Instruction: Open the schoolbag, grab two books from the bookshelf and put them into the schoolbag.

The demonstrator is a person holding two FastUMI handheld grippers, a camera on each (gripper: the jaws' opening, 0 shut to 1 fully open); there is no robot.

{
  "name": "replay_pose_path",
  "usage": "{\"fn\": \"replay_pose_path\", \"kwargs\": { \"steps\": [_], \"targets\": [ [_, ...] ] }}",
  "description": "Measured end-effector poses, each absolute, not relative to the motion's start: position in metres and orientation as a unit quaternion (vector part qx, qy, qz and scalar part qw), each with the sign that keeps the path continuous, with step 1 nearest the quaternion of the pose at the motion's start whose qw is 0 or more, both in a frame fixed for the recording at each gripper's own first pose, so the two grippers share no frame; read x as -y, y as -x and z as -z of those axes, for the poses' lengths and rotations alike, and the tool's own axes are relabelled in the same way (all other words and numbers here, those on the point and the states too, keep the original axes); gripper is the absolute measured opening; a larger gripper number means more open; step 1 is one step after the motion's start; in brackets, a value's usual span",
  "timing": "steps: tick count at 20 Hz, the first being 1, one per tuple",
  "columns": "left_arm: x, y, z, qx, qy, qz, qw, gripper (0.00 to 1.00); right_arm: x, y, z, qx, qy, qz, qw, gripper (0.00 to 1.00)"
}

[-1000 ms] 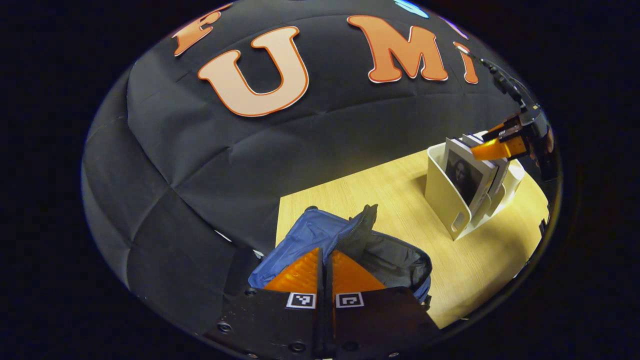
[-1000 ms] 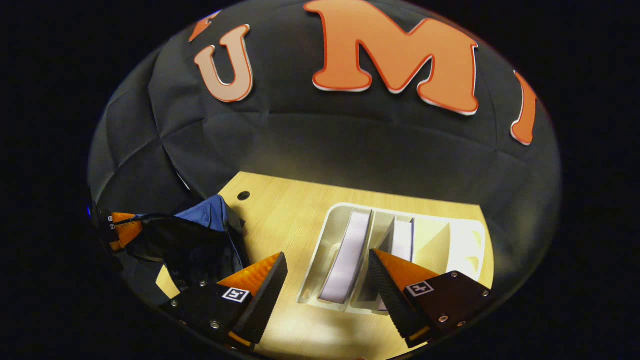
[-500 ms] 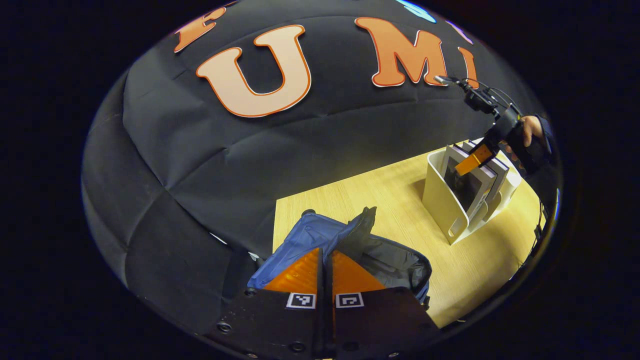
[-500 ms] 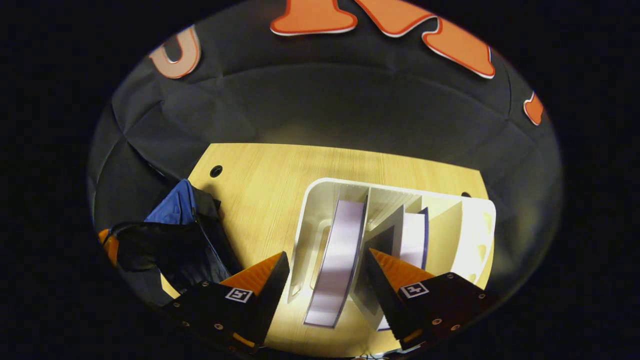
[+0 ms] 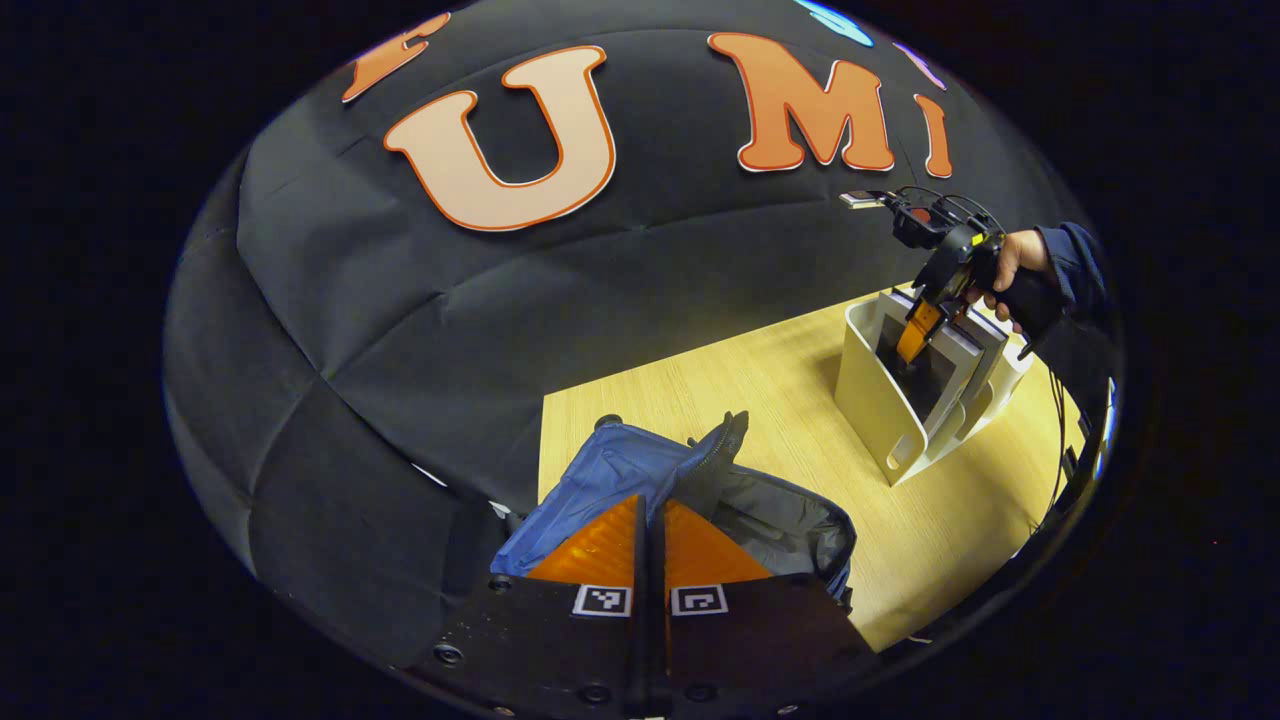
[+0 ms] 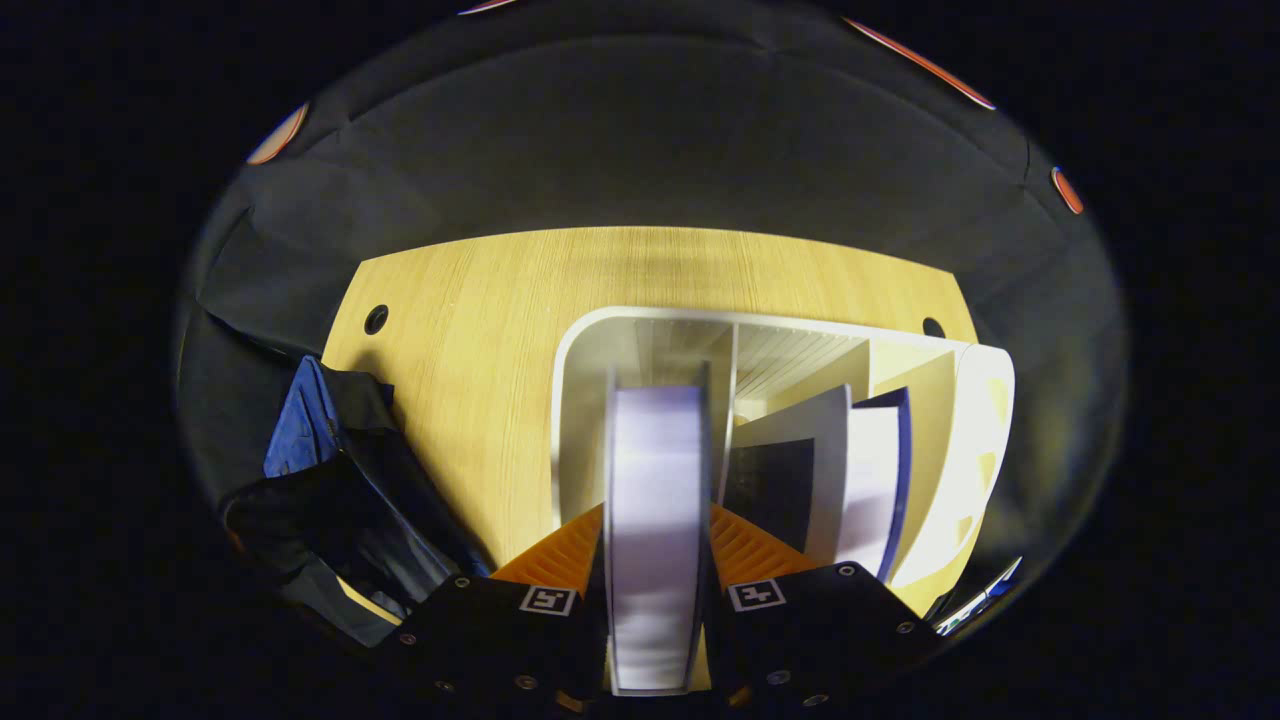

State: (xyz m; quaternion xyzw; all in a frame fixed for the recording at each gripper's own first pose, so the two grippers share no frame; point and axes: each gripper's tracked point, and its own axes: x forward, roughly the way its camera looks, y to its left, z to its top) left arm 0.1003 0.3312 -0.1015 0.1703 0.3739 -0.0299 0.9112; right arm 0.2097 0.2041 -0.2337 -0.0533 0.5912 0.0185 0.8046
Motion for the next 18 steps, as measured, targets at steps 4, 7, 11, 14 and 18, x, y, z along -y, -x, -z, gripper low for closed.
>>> {"fn": "replay_pose_path", "kwargs": {
  "steps": [4, 7, 11, 14, 18],
  "targets": [
    [-0.331, -0.100, 0.100, -0.375, -0.170, 0.032, 0.911, 0.00, -0.200, -0.202, 0.221, -0.600, 0.044, -0.025, 0.799, 0.46],
    [-0.330, -0.098, 0.102, -0.377, -0.168, 0.035, 0.910, 0.00, -0.196, -0.205, 0.192, -0.589, 0.034, -0.034, 0.807, 0.36],
    [-0.328, -0.096, 0.103, -0.379, -0.165, 0.039, 0.910, 0.00, -0.186, -0.205, 0.127, -0.562, 0.017, -0.048, 0.826, 0.36],
    [-0.327, -0.094, 0.102, -0.379, -0.164, 0.040, 0.910, 0.00, -0.183, -0.200, 0.078, -0.539, -0.002, -0.063, 0.840, 0.36],
    [-0.327, -0.093, 0.101, -0.381, -0.165, 0.041, 0.909, 0.00, -0.183, -0.185, 0.034, -0.513, -0.043, -0.086, 0.853, 0.36]
  ]
}}
